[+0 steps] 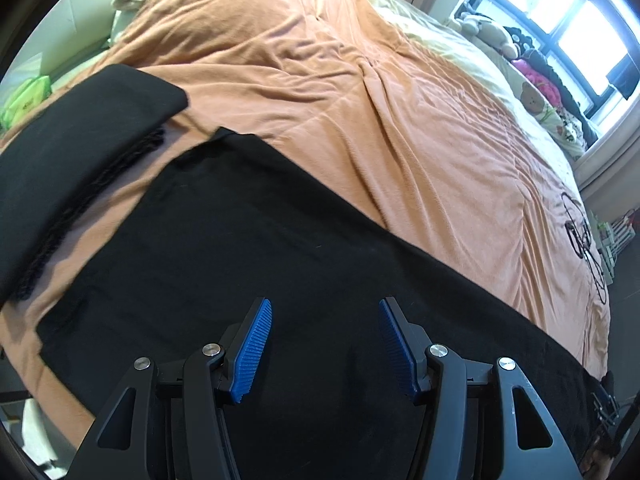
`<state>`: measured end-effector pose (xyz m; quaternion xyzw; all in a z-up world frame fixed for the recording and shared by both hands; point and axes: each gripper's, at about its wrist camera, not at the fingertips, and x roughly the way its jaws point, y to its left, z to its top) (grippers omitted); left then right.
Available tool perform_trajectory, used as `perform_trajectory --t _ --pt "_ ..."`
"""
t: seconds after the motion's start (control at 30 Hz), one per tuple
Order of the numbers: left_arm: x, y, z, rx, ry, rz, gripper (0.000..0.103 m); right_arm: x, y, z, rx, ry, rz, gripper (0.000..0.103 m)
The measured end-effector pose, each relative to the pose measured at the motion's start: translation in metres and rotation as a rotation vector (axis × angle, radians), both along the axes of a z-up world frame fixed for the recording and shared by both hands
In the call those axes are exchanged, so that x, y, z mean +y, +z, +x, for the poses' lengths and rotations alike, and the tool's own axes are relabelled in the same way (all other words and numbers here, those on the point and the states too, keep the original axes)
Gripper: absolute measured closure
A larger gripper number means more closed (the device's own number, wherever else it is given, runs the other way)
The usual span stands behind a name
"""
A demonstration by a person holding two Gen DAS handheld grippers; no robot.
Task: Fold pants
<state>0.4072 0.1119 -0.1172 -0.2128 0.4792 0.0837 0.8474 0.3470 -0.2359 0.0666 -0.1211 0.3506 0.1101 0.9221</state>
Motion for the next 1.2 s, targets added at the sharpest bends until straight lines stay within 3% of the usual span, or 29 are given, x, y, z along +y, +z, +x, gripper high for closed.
perform_trajectory --t 0.23,0.67,1.2 --pt "0.025 0.004 -0.042 -0.03 0.009 -0.003 0.045 0.008 -0.003 -0.024 0.015 0.001 0.068 0.046" --pt "0.095 -0.012 -0.104 -0.045 0.131 -0.075 0.045 0.019 -0.018 -0.059 0.039 -0.017 0.182 0.043" --pt "0.121 -0.051 -0.124 -0.027 0.243 -0.144 0.045 0.018 -0.033 -0.099 0.014 -0.095 0.246 0.043"
